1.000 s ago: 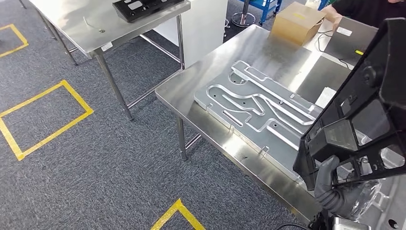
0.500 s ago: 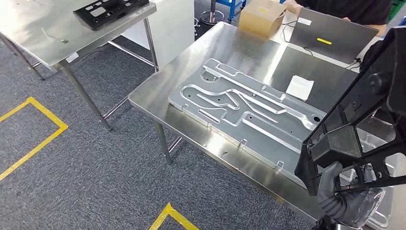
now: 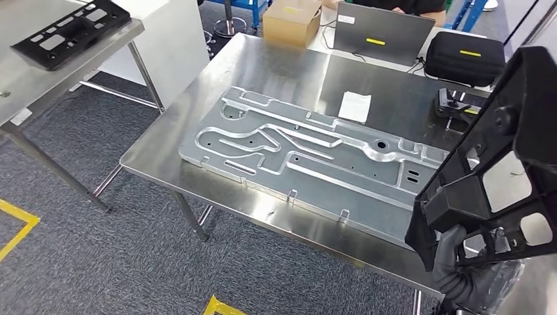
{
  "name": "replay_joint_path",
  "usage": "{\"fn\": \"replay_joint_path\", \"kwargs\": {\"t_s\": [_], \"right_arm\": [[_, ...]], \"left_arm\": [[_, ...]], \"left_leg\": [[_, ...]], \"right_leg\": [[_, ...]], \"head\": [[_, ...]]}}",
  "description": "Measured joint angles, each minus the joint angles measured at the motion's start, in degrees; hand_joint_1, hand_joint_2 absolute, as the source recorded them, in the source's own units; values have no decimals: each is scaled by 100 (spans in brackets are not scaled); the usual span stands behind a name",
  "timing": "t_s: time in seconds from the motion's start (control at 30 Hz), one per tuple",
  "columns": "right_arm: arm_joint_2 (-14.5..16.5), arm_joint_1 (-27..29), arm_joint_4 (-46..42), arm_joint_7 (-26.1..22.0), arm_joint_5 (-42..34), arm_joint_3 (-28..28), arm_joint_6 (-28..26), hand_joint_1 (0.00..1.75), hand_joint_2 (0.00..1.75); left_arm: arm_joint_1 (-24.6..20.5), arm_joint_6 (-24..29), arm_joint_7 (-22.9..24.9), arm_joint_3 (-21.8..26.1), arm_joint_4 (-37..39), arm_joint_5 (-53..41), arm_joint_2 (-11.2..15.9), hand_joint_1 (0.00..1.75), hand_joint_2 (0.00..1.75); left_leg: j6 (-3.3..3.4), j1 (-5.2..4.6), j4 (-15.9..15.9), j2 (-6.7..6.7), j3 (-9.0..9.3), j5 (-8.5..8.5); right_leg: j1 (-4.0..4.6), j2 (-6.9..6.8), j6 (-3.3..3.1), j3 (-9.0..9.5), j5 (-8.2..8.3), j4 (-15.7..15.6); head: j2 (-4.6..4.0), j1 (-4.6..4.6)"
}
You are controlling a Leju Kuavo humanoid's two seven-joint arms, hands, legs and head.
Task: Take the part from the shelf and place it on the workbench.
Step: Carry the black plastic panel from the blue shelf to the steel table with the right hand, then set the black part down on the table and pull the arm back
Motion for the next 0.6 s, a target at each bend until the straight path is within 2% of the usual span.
{"fn": "replay_joint_path", "kwargs": {"t_s": [0.03,0.07,0.1,0.17,0.2,0.23,0.27,0.3,0.33,0.4,0.43,0.47,0.53,0.57,0.6], "right_arm": [[-3,17,-1,2,-1,-3,-1,175,175],[-7,26,-1,3,-2,-10,-1,175,175],[-12,23,-1,4,-2,-17,0,175,175],[-22,6,-1,11,-4,-33,4,175,175],[-26,3,0,15,-5,-40,8,175,175],[-28,5,1,19,-5,-50,13,175,175],[-29,9,1,20,-5,-59,19,175,175],[-30,9,1,23,-2,-68,26,175,175],[-30,9,1,27,2,-73,33,175,175],[-30,2,1,41,12,-77,53,175,175],[-30,-2,1,47,14,-78,62,175,175],[-31,-4,2,52,14,-81,69,175,175],[-32,1,1,56,33,-87,72,175,175],[-32,4,1,58,73,-90,64,175,175],[-32,2,1,69,136,-92,54,175,175]], "left_arm": [[-12,0,-2,3,0,0,-1,0,0],[-26,-1,-4,7,0,0,0,0,0],[-32,-4,-7,11,0,0,0,0,0],[-16,-13,-7,18,0,-1,1,0,0],[-2,-16,-6,21,0,-2,1,0,0],[7,-17,-5,23,0,-2,1,0,0],[8,-17,-4,24,0,-3,1,0,0],[5,-18,-4,24,0,-4,-1,0,0],[1,-19,-3,25,0,-6,-3,0,0],[-2,-21,-2,30,0,-13,-7,0,0],[-2,-22,1,36,0,-17,-9,0,0],[-4,-24,3,44,0,-24,-9,0,0],[-15,-30,7,59,0,-39,-10,0,0],[-27,-38,8,66,0,-45,-10,0,0],[-36,-47,9,73,0,-50,-10,0,0]], "left_leg": [[38,4,-22,68,11,12],[79,14,-48,130,27,26],[115,26,-75,197,41,37],[160,21,-94,330,58,28],[169,16,-92,405,61,16],[170,14,-89,480,67,1],[164,13,-88,552,81,-17],[152,13,-87,620,107,-39],[136,13,-87,682,145,-66],[78,-6,-84,794,216,-131],[44,-19,-84,850,245,-160],[10,-32,-90,910,267,-184],[-54,-41,-113,1010,325,-221],[-83,-35,-81,940,337,-264],[-107,-27,48,803,298,-357]], "right_leg": [[-7,-4,28,-13,-6,13],[-2,-101,59,-45,-51,79],[4,-255,87,-123,-152,241],[0,-595,142,-447,-483,876],[-16,-670,167,-655,-630,1248],[-33,-708,186,-814,-689,1512],[-47,-735,199,-879,-637,1588],[-57,-767,203,-817,-474,1429],[-57,-838,193,-647,-247,1077],[-6,-1134,128,-271,56,328],[27,-1229,87,-172,101,120],[57,-1264,49,-143,85,44],[56,-1106,-17,-144,90,18],[40,-1050,-49,-127,101,-9],[22,-998,-89,-108,113,-37]], "head": [[0,-4],[-1,8],[-1,29],[-1,68],[-1,73],[-1,72],[-1,73],[-1,74],[0,74],[0,73],[0,69],[0,68],[0,65],[-1,60],[-1,49]]}}
